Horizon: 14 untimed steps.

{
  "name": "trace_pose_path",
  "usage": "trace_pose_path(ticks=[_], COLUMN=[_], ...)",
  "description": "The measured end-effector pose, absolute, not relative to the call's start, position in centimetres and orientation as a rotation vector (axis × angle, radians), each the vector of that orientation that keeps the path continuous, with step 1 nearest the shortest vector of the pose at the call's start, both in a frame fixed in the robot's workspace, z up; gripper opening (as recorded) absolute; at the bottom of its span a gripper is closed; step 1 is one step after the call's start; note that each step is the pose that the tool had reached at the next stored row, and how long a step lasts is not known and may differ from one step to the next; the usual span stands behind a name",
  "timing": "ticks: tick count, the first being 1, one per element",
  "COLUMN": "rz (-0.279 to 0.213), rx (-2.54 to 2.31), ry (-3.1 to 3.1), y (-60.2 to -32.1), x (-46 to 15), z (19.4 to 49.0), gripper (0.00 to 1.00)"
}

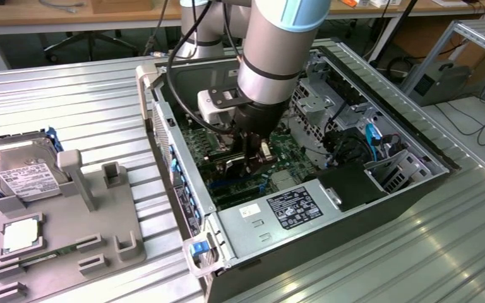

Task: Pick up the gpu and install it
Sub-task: 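Insert the gpu into the slot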

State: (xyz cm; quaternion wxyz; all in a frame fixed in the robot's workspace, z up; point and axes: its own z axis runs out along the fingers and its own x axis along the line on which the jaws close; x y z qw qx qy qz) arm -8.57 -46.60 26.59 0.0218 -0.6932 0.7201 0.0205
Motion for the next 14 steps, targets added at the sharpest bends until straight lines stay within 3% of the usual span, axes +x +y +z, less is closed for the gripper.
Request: trace_pose_path(ticks=[10, 11, 13, 14], rz=[0.064, 0.064, 0.064, 0.064], rx=[-2.148, -2.148, -2.148, -2.148], ry=[2.231, 2.231, 2.231, 2.231], y=[-46.6, -46.6, -46.6, -46.6], x=[-8.57, -8.57, -8.57, -8.57], z=[26.59, 26.59, 26.59, 26.59], gripper=[0.59, 0.58, 0.44, 0.44])
